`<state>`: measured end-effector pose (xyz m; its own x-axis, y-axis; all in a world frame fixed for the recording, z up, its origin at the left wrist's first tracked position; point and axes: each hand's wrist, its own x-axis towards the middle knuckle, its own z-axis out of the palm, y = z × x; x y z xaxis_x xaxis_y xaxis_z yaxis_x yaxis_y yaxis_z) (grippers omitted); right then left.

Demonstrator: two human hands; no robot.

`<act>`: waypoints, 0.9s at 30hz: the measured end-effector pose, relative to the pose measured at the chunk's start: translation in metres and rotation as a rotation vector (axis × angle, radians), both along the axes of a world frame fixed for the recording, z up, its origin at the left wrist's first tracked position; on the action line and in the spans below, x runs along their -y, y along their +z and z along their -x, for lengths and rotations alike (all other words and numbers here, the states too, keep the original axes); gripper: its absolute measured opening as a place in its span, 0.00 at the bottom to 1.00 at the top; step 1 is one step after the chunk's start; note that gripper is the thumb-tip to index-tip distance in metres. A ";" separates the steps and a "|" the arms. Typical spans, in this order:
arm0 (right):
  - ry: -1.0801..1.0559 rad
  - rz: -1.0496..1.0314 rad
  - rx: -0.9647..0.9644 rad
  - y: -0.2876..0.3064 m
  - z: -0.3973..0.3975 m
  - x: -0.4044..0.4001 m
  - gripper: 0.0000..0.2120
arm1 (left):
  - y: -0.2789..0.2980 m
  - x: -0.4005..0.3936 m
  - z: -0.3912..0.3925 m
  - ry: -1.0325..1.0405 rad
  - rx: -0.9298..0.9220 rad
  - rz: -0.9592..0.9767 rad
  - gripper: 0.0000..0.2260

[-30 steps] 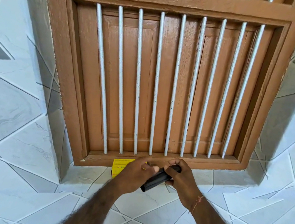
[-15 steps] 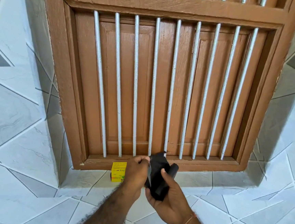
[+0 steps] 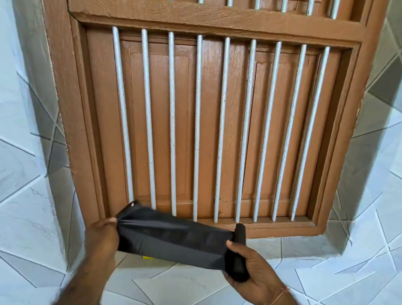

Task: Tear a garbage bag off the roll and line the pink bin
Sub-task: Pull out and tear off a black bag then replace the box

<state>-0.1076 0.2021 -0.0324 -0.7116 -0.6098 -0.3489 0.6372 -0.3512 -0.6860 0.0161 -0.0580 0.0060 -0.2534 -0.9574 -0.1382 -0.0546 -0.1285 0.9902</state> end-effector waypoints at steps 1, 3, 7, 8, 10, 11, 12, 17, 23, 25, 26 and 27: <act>0.016 -0.008 -0.047 0.001 0.002 -0.001 0.17 | 0.002 0.001 -0.010 0.021 0.104 0.026 0.12; 0.035 -0.062 -0.180 0.005 0.005 -0.002 0.19 | 0.010 -0.005 -0.025 0.126 0.414 0.355 0.10; 0.154 -0.146 -0.443 0.020 -0.003 0.006 0.19 | 0.032 -0.055 -0.022 0.073 0.381 1.210 0.14; 0.205 -0.159 -0.496 0.025 -0.008 0.009 0.19 | 0.041 -0.068 -0.012 -0.192 0.239 1.136 0.17; 0.297 -0.138 -0.560 0.034 -0.013 0.013 0.18 | 0.047 -0.081 0.008 -0.802 0.088 0.686 0.25; 0.330 -0.118 -0.570 0.037 -0.013 0.013 0.18 | 0.044 -0.084 0.016 -1.008 0.084 0.478 0.29; 0.349 -0.103 -0.571 0.041 -0.012 0.010 0.18 | 0.039 -0.086 0.024 -1.132 0.103 0.329 0.29; 0.325 -0.066 -0.426 0.035 0.004 -0.005 0.23 | 0.011 -0.078 0.036 -1.170 0.014 0.122 0.12; 0.254 -0.117 -0.284 0.024 0.013 -0.014 0.23 | 0.035 -0.054 0.035 -1.222 0.221 0.444 0.10; 0.235 -0.114 -0.266 0.023 0.015 -0.016 0.21 | 0.040 -0.044 0.032 -1.232 0.325 0.530 0.08; 0.229 -0.125 -0.267 0.023 0.017 -0.017 0.21 | 0.044 -0.041 0.029 -1.226 0.377 0.559 0.08; 0.223 -0.141 -0.270 0.023 0.018 -0.018 0.22 | 0.046 -0.034 0.026 -1.211 0.427 0.587 0.10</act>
<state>-0.1260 0.2197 -0.0098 -0.6443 -0.7195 -0.2590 0.4773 -0.1137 -0.8714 -0.0095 -0.0240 0.0521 -0.9894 -0.1244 -0.0749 -0.1373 0.6327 0.7622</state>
